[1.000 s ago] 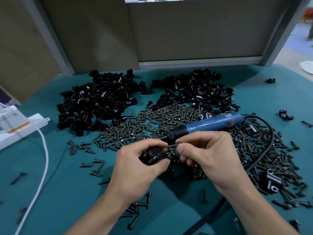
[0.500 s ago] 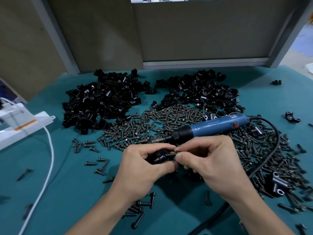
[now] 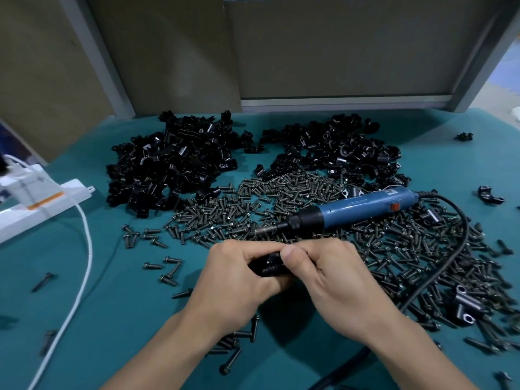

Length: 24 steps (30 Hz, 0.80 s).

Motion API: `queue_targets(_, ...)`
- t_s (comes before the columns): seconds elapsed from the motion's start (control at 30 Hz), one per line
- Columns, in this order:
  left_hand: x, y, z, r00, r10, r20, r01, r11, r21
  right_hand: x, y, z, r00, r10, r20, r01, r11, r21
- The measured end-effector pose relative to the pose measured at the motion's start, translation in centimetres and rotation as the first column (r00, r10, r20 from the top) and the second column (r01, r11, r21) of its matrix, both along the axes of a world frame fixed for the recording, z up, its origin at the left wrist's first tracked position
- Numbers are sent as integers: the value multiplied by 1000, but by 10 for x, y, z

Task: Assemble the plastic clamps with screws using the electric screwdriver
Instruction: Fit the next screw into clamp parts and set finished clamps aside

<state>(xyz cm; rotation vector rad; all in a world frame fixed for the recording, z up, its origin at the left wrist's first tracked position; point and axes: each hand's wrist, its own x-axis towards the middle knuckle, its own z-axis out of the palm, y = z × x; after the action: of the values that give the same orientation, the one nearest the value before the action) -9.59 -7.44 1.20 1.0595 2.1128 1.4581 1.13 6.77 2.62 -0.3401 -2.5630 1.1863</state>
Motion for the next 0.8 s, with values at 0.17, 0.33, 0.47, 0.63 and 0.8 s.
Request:
queue_targets(0.17, -3, 2, 0, 1000, 11, -10, -11, 1000, 21, 5, 9, 6, 998, 39, -43, -43, 995, -86)
queue_targets(0.33, -4, 0, -2, 999, -33, 28, 32, 999, 25, 8, 8, 3, 991, 116, -65, -116, 993, 3)
queue_targets(0.47, -4, -3, -1, 999, -31, 18, 31, 1000, 7, 4, 2, -2, 993, 91, -78, -89, 996, 32)
queue_targets(0.63, -7, -3, -2, 996, -9, -90, 5, 999, -51, 4, 3, -4, 998, 69, 6, -70, 997, 34)
queue_targets(0.8, -6, 0, -4, 997, -15, -73, 10, 997, -74, 3, 0, -5, 999, 0, -33, 2, 998, 59)
